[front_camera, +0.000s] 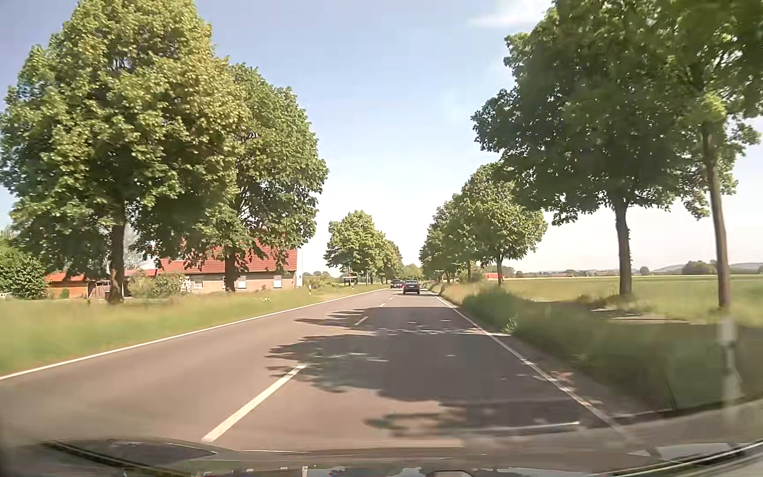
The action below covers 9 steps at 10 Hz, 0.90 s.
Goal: Follow the waypoints while adhering to traffic rules and regulations
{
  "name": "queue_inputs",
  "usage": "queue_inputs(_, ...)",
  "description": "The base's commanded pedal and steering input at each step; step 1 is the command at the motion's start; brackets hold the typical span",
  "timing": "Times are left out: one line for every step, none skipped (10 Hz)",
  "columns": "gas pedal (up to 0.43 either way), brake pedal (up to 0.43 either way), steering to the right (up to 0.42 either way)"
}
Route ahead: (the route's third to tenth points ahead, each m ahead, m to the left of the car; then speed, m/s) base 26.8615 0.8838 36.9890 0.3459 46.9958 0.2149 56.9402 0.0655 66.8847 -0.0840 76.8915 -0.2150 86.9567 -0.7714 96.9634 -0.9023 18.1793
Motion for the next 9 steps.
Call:
queue_inputs(0.350,0.000,0.001)
queue_inputs(0.350,0.000,0.001)
queue_inputs(0.358,0.000,0.001)
queue_inputs(0.358,0.000,0.001)
queue_inputs(0.358,0.000,0.001)
queue_inputs(0.358,0.000,0.001)
queue_inputs(0.358,0.000,0.001)
queue_inputs(0.358,0.000,0.001)
queue_inputs(0.358,0.000,0.001)
